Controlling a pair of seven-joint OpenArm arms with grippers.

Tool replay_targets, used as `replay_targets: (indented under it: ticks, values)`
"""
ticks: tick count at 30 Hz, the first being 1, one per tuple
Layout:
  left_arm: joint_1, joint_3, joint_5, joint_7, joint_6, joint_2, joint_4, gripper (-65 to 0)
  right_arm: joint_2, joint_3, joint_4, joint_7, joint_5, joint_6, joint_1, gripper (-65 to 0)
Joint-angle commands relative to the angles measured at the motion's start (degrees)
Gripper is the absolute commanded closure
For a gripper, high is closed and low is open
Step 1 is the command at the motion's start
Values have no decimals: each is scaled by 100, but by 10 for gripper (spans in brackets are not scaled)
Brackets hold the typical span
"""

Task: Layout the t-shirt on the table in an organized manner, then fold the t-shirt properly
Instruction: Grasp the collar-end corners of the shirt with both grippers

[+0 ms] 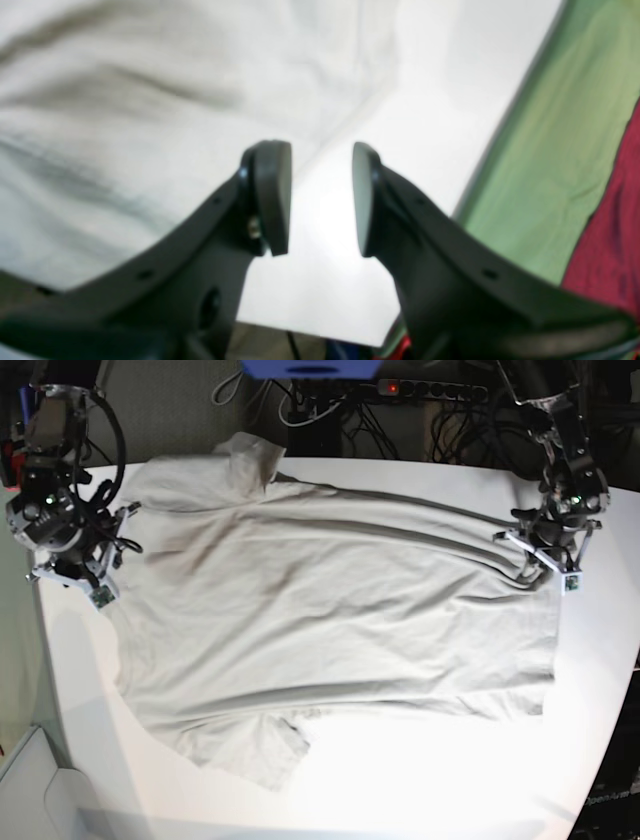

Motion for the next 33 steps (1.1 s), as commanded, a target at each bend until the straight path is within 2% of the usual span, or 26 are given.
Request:
replay_targets:
  ticks: [1, 3, 5, 13, 17, 22, 33]
  values:
    - [209, 6, 436, 1078, 67, 40, -2, -5, 62, 31, 121, -42, 4, -25, -27, -214]
    - [236, 6, 436, 1201, 67, 49, 244, -5, 45, 40, 121, -244, 4, -25, -177, -214]
    - [236, 15, 436, 1263, 67, 49, 402, -5, -114, 40, 130, -341, -22, -25, -291, -215]
    - [201, 24, 436, 1289, 67, 49, 543, -5, -351, 278, 148, -376, -14, -25, -748, -216]
    - [183, 41, 436, 1289, 67, 49, 517, -5, -377, 251, 148, -385, -14, -25, -827, -285]
    - [183, 41, 436, 1289, 67, 49, 525, -5, -395, 251, 148, -367, 13, -25, -906, -431]
    - [183, 41, 436, 1289, 67, 58, 534, -5, -676, 75, 104, -341, 13, -25, -862, -435]
